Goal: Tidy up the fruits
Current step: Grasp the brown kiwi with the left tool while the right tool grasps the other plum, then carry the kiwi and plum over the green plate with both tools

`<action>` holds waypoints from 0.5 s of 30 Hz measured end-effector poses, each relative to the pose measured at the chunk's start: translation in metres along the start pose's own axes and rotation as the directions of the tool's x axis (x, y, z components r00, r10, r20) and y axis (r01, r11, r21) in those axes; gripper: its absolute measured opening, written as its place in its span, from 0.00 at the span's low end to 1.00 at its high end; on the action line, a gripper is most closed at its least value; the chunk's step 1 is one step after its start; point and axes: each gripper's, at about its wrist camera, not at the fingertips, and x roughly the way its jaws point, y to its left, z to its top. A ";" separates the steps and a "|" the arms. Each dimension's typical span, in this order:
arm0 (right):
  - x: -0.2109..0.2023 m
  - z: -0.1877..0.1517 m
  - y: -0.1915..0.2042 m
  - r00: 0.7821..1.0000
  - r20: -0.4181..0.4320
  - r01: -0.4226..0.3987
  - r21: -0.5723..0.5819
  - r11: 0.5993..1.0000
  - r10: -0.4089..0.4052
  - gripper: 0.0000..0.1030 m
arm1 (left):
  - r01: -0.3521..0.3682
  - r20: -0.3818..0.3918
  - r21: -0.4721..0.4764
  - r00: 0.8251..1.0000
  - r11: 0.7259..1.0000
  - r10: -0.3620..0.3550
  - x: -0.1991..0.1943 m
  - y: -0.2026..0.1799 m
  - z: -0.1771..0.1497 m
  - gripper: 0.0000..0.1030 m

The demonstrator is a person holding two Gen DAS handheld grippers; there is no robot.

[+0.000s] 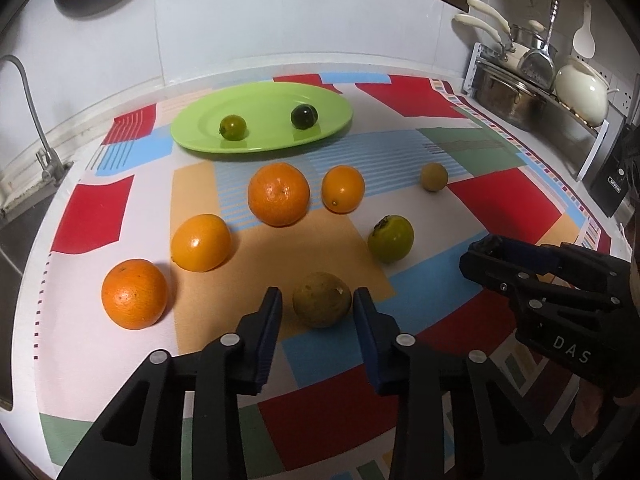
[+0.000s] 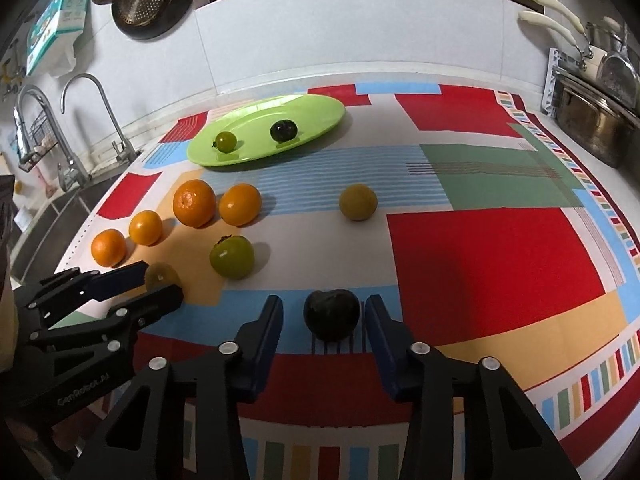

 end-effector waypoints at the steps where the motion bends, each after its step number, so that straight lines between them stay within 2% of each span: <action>1: 0.001 0.000 0.000 1.000 0.000 0.001 -0.002 1.000 -0.001 0.35 | 0.009 -0.003 -0.006 1.000 1.000 -0.010 0.000 0.001 0.000 0.32; 5: 0.001 -0.001 0.000 1.000 -0.001 0.007 -0.004 1.000 -0.007 0.28 | 0.018 -0.004 -0.007 1.000 1.000 -0.018 0.000 0.000 0.000 0.29; 15: -0.006 0.002 0.006 1.000 0.013 -0.027 -0.017 0.999 0.027 0.28 | 0.009 0.017 -0.005 1.000 1.000 -0.009 -0.013 0.000 0.001 0.29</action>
